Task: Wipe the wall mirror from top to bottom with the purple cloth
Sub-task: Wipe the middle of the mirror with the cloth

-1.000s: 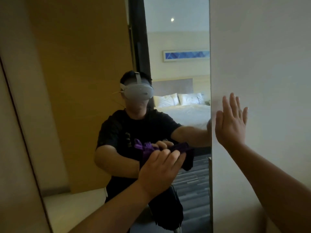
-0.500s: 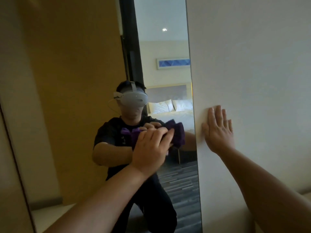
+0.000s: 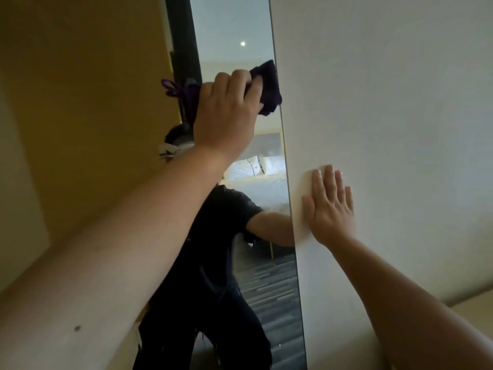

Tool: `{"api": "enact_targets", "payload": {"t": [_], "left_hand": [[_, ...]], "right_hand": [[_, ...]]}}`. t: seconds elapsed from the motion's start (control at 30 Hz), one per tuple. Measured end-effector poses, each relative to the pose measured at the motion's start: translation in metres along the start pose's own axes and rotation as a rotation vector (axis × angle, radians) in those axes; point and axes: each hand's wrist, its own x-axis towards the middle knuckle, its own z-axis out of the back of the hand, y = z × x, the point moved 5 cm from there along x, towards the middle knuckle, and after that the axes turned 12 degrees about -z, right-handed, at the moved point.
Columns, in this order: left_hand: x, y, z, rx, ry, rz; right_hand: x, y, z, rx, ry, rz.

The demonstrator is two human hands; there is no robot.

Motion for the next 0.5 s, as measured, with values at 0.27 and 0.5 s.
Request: {"api": "enact_targets", "payload": {"t": [0.27, 0.5], "left_hand": [[-0.057, -0.062, 0.022, -0.127, 0.065, -0.072], [-0.172, -0.167, 0.045, -0.285, 0.132, -0.207]], "right_hand": [[-0.001, 0.0, 0.001, -0.031, -0.003, 0.005], [-0.003, 0.0, 0.003, -0.028, -0.023, 0.009]]}}
